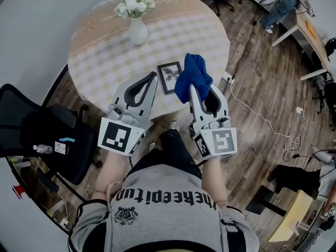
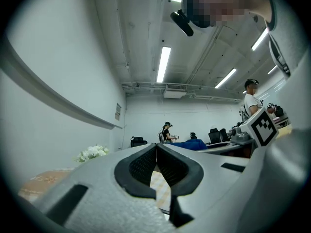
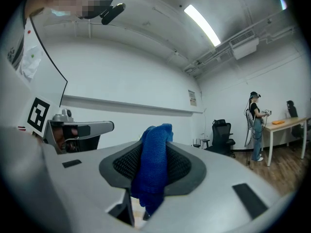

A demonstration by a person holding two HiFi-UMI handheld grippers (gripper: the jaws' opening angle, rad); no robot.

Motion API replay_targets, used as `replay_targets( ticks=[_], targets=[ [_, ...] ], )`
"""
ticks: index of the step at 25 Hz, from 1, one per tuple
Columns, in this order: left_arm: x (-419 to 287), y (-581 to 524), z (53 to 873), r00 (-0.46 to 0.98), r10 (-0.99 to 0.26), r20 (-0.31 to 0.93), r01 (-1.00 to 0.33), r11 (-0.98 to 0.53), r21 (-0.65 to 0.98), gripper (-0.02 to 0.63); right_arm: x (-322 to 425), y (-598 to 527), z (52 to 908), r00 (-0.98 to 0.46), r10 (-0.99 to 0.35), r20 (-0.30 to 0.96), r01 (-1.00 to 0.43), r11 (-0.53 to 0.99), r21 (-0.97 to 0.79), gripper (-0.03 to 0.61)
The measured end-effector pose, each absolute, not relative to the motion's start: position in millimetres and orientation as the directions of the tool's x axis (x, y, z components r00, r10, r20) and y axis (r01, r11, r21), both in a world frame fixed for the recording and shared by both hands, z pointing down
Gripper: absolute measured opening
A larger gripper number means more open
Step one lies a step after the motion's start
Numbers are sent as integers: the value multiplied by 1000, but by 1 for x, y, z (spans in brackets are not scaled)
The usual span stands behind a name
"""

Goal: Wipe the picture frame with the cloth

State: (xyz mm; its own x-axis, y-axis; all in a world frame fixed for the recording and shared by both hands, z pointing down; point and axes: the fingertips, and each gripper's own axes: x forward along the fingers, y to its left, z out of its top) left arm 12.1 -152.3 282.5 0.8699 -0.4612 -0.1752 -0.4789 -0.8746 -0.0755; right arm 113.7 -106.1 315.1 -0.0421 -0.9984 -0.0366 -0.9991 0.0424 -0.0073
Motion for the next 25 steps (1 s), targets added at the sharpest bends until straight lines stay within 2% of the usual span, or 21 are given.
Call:
replay_targets(
  ticks=[7, 18, 25],
  targets=[
    [-9, -191, 291, 849, -503, -165, -514, -857, -34, 17, 93, -149, 323, -85, -996, 15, -996, 85, 5, 126],
    [-5, -240, 298, 799, -583, -148, -590, -807, -3, 17, 99, -212, 339, -179, -981, 76, -984, 180, 4, 129],
    [-5, -263, 309, 756, -646, -108, -647, -762, 30, 17, 99, -246, 369, -252, -955, 157, -968, 251, -22, 130]
  ],
)
